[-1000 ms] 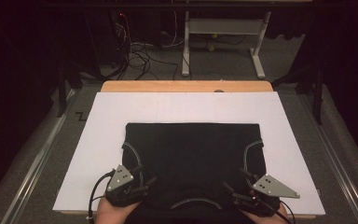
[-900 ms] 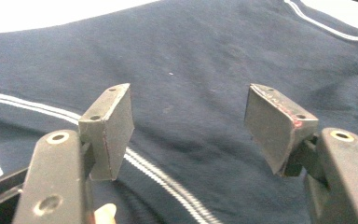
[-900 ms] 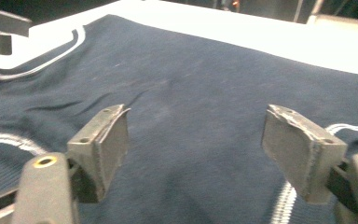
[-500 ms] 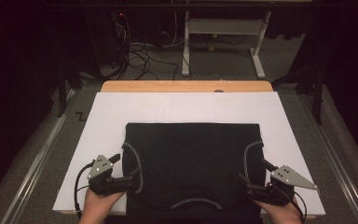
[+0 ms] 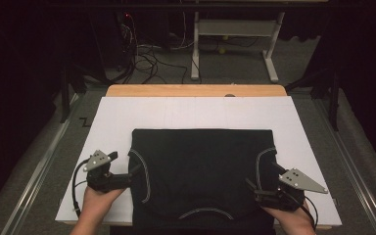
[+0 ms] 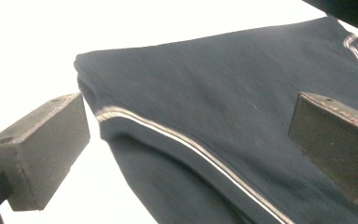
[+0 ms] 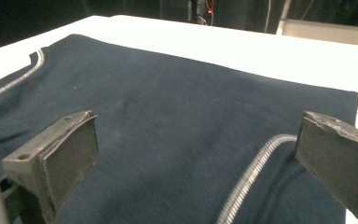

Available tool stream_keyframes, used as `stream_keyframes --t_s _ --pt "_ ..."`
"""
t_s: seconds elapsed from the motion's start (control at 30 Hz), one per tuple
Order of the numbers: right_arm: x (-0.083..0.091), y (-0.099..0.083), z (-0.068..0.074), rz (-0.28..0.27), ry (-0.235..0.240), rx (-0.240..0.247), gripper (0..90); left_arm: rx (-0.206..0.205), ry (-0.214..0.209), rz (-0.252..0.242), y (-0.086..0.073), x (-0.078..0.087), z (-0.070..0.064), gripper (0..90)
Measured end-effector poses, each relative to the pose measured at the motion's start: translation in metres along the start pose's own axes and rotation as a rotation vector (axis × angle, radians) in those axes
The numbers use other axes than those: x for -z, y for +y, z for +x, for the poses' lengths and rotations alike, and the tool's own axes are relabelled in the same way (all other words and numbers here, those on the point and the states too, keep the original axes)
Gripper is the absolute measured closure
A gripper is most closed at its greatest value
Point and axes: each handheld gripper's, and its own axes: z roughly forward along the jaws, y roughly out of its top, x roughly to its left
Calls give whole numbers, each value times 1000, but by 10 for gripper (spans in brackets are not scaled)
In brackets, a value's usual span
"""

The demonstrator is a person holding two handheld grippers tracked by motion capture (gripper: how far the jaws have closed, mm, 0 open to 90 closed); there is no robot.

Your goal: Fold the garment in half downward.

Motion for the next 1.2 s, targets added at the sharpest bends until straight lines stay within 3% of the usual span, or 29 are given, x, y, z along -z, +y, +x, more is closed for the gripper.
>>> stream_keyframes --t_s 0.07,0.57,0.77,0.97,1.2 --pt "-3 6 5 -2 12 4 1 3 18 -2 8 -2 8 0" --pt "-33 35 49 5 108 37 1 17 29 19 53 -24 46 0" --pt "-47 38 71 20 148 53 2 4 39 66 70 -40 57 0" --pt "-62 37 92 41 191 74 1 28 48 125 73 -62 72 0" --pt "-75 34 114 66 239 99 2 87 30 149 66 -89 83 0"
